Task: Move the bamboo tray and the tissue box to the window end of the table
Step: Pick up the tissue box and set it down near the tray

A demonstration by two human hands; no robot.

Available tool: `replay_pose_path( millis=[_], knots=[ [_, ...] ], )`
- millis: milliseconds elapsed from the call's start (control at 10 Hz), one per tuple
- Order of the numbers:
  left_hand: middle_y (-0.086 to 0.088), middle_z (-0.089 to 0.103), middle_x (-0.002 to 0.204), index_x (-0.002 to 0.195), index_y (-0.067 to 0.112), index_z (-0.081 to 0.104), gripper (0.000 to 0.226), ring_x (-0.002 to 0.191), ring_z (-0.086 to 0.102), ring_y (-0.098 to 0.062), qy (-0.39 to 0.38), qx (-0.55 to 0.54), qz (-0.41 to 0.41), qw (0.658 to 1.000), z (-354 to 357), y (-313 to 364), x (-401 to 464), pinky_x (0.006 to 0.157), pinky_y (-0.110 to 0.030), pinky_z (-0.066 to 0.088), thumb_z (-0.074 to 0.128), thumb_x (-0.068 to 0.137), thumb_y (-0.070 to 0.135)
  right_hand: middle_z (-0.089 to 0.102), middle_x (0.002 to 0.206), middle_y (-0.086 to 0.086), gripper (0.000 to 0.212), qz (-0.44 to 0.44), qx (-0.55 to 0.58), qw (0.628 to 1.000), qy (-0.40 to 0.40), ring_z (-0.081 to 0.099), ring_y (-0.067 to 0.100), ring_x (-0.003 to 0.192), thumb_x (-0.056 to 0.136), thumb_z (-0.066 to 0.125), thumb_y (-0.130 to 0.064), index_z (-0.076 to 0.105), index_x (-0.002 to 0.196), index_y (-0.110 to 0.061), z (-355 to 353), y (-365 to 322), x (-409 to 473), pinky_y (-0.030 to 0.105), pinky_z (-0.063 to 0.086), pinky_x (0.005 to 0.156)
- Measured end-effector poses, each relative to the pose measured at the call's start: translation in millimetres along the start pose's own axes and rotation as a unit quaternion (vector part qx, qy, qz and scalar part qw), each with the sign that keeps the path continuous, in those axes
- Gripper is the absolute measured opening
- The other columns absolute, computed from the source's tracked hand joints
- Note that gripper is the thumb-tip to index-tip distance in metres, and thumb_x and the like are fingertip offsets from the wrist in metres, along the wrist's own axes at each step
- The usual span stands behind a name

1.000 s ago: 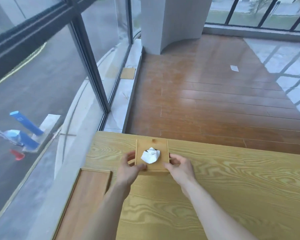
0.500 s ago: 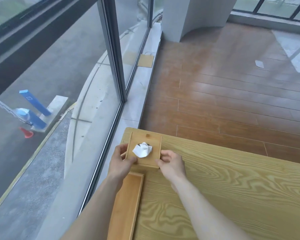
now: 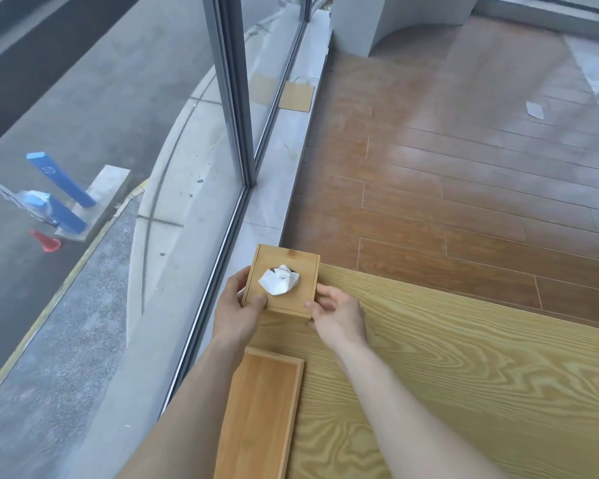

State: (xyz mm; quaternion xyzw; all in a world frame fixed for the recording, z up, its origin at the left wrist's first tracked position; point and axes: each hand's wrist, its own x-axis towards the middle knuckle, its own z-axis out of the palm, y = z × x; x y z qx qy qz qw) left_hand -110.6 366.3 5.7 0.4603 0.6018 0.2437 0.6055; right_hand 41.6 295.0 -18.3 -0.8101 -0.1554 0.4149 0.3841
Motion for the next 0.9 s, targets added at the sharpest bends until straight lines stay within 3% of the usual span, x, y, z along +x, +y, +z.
replay_pose_path(
  millis=[100,200,700,800,900],
  knots=[
    [0.014,0.063,0.124,0.141,0.034,0.05,0.054,0.108,0.064,-0.008,-0.002,0.011,0.013,1.0,0.6,0.4,12.1,0.082,-0.023,0.049,0.06,0.093,0.011,0.072,0.094,-0.02,0.041,0.0,0.006,1.0,0.006,0.075,0.016,0.1,0.089,0.079,-0.02,0.072,0.128,-0.029,5.7,-6.8,7.2,0.043,0.062,0.095],
    [0.008,0.063,0.131,0.143,0.034,0.048,0.055,0.116,0.062,-0.015,-0.004,0.022,0.019,1.0,1.2,1.9,22.7,0.097,-0.033,0.051,0.06,0.094,0.014,0.073,0.096,-0.019,0.042,0.002,0.009,1.0,0.008,0.075,0.016,0.099,0.088,0.08,-0.021,0.072,0.128,-0.029,9.2,-11.4,14.9,0.043,0.062,0.094],
    [0.004,0.054,0.144,0.152,0.029,0.037,0.057,0.127,0.053,-0.015,-0.014,0.073,0.048,0.996,3.4,11.2,26.7,0.108,-0.034,0.043,0.055,0.099,0.014,0.076,0.113,-0.01,0.045,-0.011,-0.007,1.0,0.001,0.074,0.023,0.102,0.091,0.076,-0.031,0.066,0.135,-0.034,8.7,-13.4,15.2,0.048,0.059,0.097],
    [0.002,0.045,0.154,0.155,0.029,0.03,0.061,0.137,0.046,-0.016,0.0,0.116,0.056,0.992,4.9,9.9,24.0,0.113,-0.036,0.037,0.054,0.1,0.019,0.073,0.131,-0.004,0.05,-0.035,-0.07,0.997,0.0,0.066,0.021,0.122,0.093,0.072,-0.042,0.061,0.141,-0.033,1.7,-16.4,7.2,0.043,0.051,0.109],
    [0.001,0.04,0.157,0.156,0.026,0.026,0.064,0.138,0.044,-0.014,0.036,0.164,0.078,0.983,5.4,7.1,20.0,0.106,-0.03,0.035,0.054,0.098,0.027,0.057,0.153,-0.002,0.063,-0.039,-0.123,0.992,0.01,0.049,0.024,0.143,0.092,0.066,-0.058,0.051,0.15,-0.035,-9.5,-19.7,-3.3,0.044,0.041,0.118]
  ],
)
